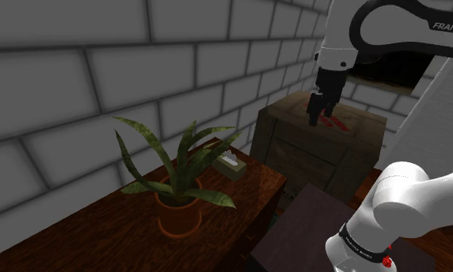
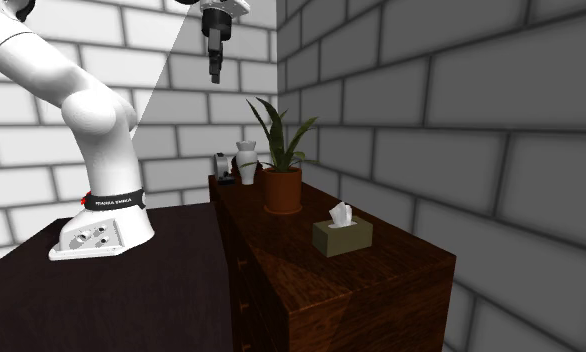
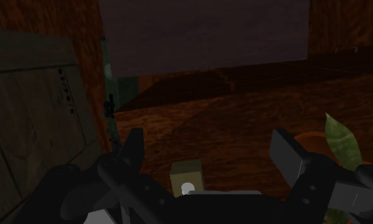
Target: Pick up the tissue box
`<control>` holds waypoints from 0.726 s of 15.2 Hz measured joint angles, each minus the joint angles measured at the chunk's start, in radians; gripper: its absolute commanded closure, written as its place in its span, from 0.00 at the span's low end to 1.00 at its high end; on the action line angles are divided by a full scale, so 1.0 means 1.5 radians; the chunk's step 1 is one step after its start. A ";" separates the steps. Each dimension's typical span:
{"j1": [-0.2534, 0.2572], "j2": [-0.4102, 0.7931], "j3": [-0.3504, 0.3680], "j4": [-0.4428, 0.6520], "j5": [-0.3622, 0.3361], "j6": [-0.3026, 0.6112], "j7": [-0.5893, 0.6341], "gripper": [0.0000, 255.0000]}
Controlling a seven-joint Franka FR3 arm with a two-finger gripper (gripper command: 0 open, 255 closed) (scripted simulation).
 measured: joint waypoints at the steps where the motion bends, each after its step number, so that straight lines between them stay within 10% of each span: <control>1: 0.000 0.000 0.000 0.000 0.000 0.000 0.000 0.00; 11: -0.009 0.204 0.033 0.006 -0.038 0.154 0.046 0.00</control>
